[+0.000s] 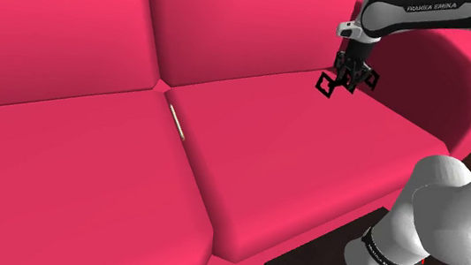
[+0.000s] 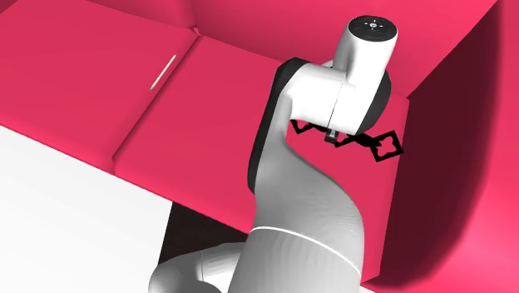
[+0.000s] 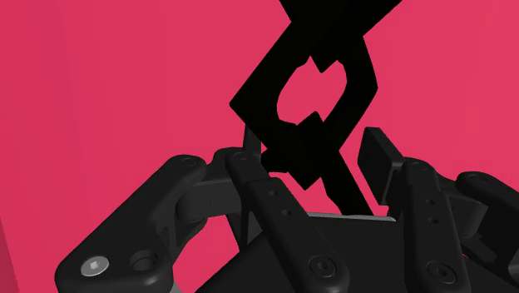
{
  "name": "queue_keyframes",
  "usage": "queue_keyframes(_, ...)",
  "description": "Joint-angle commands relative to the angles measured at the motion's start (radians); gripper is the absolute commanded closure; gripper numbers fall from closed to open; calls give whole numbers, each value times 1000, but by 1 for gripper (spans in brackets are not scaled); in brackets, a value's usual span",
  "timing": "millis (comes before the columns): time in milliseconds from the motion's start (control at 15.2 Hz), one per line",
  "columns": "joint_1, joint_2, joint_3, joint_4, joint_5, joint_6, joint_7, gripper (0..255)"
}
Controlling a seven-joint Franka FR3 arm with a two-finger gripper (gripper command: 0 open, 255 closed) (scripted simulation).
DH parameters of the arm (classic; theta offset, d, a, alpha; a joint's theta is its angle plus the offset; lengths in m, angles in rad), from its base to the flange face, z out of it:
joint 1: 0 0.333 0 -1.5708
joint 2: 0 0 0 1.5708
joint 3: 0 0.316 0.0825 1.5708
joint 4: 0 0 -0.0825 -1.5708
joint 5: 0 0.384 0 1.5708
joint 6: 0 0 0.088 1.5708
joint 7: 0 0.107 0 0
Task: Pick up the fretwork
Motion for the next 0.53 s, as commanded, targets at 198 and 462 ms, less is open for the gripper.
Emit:
queue_keyframes(198, 2, -7, 20, 61, 10, -68, -8, 255)
queue_keyframes(462, 4, -7, 27, 88, 15, -96, -12, 255)
